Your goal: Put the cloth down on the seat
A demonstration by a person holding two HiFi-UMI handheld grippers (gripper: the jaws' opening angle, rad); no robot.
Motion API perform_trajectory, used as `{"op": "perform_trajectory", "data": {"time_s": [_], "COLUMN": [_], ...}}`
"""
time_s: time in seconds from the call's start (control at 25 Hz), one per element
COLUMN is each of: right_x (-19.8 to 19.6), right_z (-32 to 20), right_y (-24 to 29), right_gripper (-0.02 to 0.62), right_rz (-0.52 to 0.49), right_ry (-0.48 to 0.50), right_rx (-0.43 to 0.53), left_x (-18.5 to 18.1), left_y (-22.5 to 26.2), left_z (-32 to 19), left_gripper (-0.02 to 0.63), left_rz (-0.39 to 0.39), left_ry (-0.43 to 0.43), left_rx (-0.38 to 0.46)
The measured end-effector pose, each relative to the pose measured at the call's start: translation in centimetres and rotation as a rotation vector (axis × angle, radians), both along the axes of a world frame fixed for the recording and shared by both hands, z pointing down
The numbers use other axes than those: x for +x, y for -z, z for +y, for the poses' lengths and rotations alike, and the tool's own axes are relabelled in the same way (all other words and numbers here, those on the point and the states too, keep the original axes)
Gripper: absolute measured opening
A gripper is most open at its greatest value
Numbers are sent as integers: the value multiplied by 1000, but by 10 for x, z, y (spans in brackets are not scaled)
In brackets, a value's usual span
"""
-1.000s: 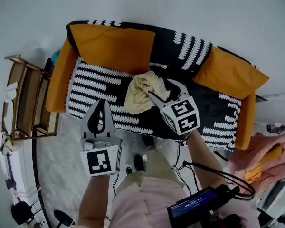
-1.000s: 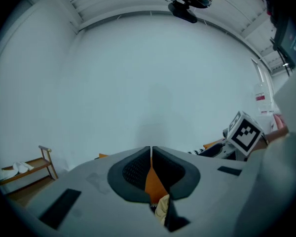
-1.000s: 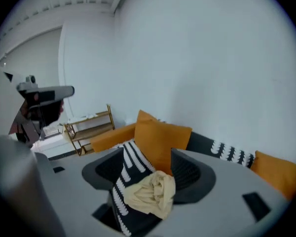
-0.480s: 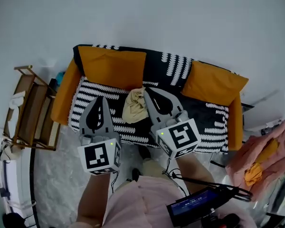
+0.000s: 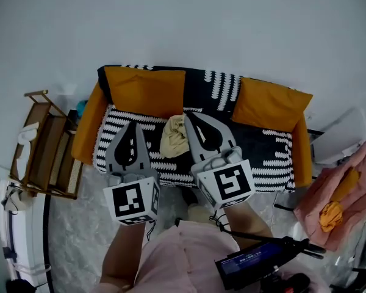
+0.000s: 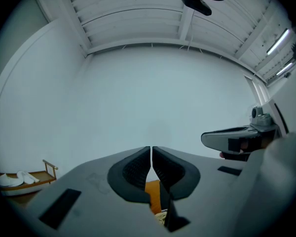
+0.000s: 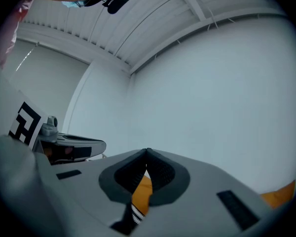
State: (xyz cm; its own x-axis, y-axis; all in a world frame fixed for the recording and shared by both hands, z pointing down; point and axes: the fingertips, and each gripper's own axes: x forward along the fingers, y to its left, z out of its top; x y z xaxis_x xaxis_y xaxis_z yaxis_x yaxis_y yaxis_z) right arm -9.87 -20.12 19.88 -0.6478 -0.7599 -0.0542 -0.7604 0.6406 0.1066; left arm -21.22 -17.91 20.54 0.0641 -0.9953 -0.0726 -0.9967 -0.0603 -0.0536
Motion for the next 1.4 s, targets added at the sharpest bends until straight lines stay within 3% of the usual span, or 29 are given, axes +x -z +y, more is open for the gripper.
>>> {"op": "perform_trajectory", "data": {"time_s": [1.4], "right_x": [8], "right_z": [13], "right_y": [10], "right_gripper": [0], "right_rz": [14], "right_ry": [-31], "right_rx": [36], "left_x": [12], "left_y": [3], "left_z": [8], "left_gripper": [23], "left_rz": [-8], "left_ry": [-42], "left_rx": [31]}}
